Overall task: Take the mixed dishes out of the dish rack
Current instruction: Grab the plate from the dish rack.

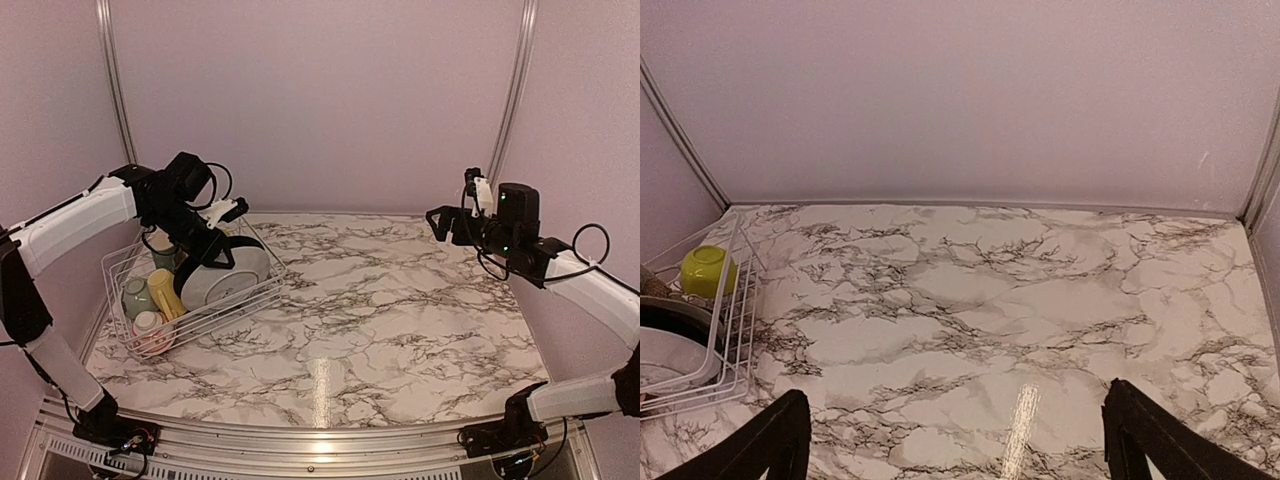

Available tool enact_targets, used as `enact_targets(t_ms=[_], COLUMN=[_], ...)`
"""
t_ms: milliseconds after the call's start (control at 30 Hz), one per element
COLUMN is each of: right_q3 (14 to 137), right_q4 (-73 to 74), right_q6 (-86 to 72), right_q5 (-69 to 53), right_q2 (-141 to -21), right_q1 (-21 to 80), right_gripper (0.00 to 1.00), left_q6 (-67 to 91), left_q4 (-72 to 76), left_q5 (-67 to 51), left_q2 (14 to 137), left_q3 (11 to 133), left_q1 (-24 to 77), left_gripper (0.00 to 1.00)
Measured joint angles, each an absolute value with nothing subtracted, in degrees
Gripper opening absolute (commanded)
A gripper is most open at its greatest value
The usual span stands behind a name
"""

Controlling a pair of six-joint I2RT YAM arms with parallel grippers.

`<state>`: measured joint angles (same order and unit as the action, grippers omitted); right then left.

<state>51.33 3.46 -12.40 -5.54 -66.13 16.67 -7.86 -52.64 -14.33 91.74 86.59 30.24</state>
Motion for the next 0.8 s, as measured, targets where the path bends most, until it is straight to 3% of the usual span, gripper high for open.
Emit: enact_targets(t_ms=[33,367,800], right_q3=[51.3,53.5,57.7], right_q4=[3.5,3.7,3.4], right_q6=[-12.4,-12.3,-11.7], right_q5=[-5.5,-5.9,-7.2], right_q2=[-66.3,-68.5,-71.7], right_q1=[16.7,16.7,16.8], right_gripper=[0.98,0.98,0.98], left_q6=[-8.0,-10.5,-9.7], left_q4=[-52.6,-53.1,-54.2], left_q5=[-15.1,-21.6,-18.4], left_q2=[91.8,91.7,91.7], left_q3=[86.5,86.4,91.0], left_q1=[29.8,26.5,26.2], left_gripper=[0.0,0.0,0.0])
